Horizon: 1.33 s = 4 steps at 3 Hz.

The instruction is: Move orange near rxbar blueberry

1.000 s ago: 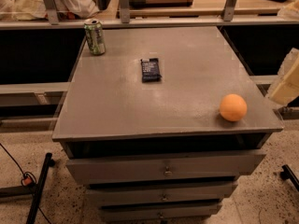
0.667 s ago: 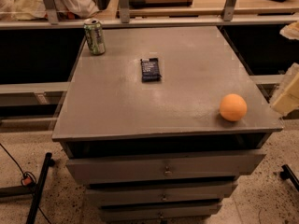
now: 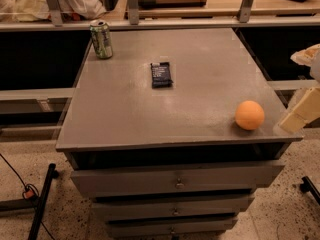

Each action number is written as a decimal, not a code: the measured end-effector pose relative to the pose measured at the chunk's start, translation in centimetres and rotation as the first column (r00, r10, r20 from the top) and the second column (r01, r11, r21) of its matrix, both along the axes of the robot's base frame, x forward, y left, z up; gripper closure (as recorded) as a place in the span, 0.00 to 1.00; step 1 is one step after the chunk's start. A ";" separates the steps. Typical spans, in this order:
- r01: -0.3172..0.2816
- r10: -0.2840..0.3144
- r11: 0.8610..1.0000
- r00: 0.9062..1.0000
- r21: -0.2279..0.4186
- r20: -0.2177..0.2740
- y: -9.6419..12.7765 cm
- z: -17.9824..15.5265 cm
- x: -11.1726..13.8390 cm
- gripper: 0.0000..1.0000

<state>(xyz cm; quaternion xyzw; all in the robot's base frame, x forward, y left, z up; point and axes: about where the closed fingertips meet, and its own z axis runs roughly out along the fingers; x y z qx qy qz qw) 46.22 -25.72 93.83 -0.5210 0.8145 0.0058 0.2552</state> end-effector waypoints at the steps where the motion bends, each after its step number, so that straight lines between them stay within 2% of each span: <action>1: 0.001 0.000 1.000 1.000 0.022 -0.028 0.4 -1.8 0.7 0.00; 3: 0.021 -0.013 0.997 0.995 0.076 -0.099 1.4 -6.5 1.6 0.00; 4: 0.009 0.003 0.993 0.995 0.114 -0.104 2.5 -8.2 2.0 0.00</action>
Offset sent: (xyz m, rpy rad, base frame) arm 0.0201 0.0099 -0.0712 0.0818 0.1167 -0.0408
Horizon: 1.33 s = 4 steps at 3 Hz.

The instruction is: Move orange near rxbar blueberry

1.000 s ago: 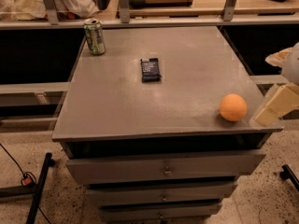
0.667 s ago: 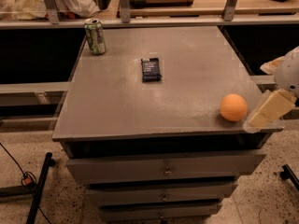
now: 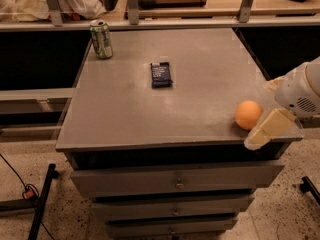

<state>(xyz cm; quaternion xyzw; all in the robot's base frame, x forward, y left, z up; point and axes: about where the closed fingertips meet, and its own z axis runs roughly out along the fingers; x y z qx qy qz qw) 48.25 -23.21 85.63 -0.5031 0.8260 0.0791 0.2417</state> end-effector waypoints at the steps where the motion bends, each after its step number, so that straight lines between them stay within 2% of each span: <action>1: -0.010 0.010 0.999 1.000 0.033 0.001 1.0 -1.4 0.4 0.00; 2: -0.018 0.017 0.998 1.000 0.059 0.009 2.1 -2.2 0.9 0.16; 3: -0.008 0.007 0.997 1.000 0.070 0.020 2.2 -2.5 1.3 0.40; 4: -0.008 0.006 0.998 0.999 0.058 0.038 2.5 -2.6 1.3 0.71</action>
Offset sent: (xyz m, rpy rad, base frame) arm 0.0165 0.0308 -0.0313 0.0941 -0.0201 0.0213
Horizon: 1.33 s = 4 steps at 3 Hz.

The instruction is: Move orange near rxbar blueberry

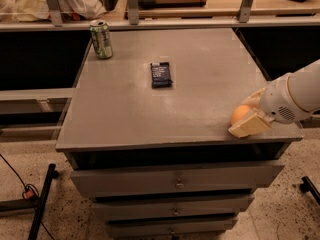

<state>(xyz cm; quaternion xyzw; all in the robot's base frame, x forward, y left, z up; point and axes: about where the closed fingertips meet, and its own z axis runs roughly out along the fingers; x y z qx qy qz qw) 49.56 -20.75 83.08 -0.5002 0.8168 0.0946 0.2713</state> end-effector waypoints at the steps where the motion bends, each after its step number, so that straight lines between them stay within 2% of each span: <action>1: -0.003 0.003 1.000 1.000 0.001 -0.002 0.1 0.0 0.0 0.93; 2: -0.005 0.005 1.000 1.000 0.000 -0.002 0.2 0.0 0.0 1.00; 3: -0.005 0.005 1.000 1.000 0.000 -0.002 0.2 0.0 0.0 1.00; 4: -0.023 0.023 1.000 1.000 0.011 0.008 1.3 1.3 1.2 1.00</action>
Offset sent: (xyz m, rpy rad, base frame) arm -0.0002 0.0008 0.0002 0.0007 0.0015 0.0020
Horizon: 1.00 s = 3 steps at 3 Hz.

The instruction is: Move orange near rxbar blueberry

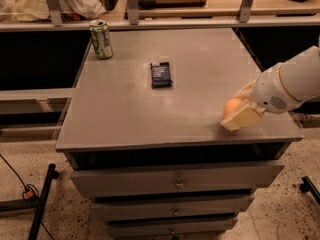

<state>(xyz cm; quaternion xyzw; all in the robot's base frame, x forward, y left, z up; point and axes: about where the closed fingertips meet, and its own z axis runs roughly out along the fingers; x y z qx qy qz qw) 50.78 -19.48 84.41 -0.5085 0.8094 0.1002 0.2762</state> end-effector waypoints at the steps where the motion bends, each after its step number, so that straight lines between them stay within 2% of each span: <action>1: -0.021 0.020 1.000 0.999 0.021 0.036 1.9 2.2 2.8 1.00; 2: -0.007 0.000 0.997 0.997 0.082 0.083 3.0 4.5 6.5 1.00; 3: -0.020 -0.007 0.985 0.988 0.173 0.152 4.6 5.4 10.6 1.00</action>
Offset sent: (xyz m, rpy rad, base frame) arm 0.1183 0.0376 0.0757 0.1735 -0.1507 -0.0321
